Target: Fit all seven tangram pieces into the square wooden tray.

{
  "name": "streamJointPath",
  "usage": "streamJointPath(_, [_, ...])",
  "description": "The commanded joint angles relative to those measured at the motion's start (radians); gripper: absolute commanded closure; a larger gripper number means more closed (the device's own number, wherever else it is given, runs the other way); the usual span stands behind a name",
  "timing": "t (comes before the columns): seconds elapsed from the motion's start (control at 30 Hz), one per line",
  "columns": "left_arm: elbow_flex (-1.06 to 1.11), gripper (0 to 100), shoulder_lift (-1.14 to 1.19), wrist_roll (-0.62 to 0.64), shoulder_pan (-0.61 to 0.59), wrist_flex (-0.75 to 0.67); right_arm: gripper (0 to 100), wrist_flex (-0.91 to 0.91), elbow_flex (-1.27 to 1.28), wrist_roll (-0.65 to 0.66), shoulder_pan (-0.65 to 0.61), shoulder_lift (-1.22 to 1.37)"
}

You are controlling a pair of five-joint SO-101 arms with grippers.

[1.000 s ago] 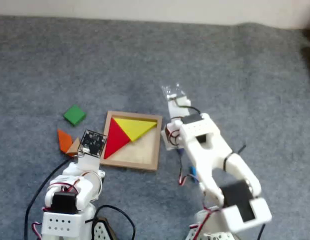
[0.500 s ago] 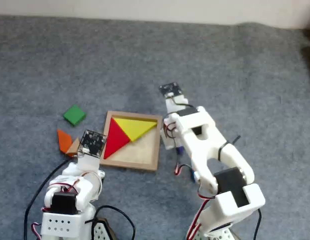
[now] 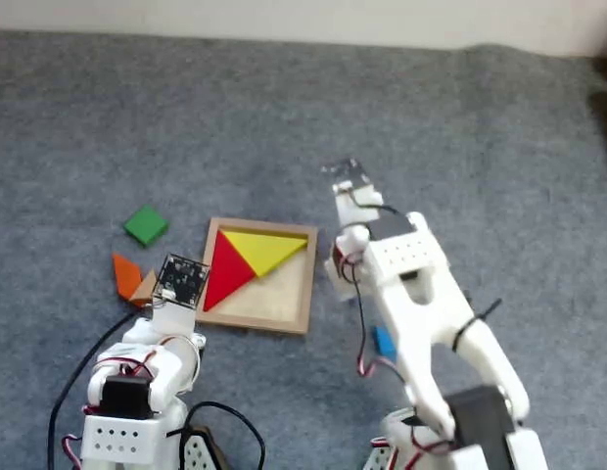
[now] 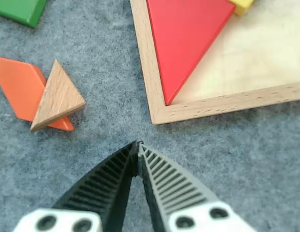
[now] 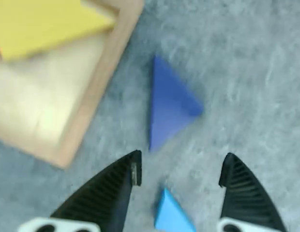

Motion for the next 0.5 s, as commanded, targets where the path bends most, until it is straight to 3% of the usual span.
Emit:
streamJointPath(0.0, [0.021,99,-0.042,0.008,-0.015,0.003,74.1,0.015,0.096,0.121,0.008,-0.107])
streamJointPath(0.2, [0.021,99,-0.042,0.008,-0.015,0.003,74.1,0.015,0.252,0.27,0.024,-0.127])
streamJointPath(0.47, [0.021,99,-0.042,0.008,-0.015,0.003,74.1,0.03,0.298,0.442,0.133,-0.119])
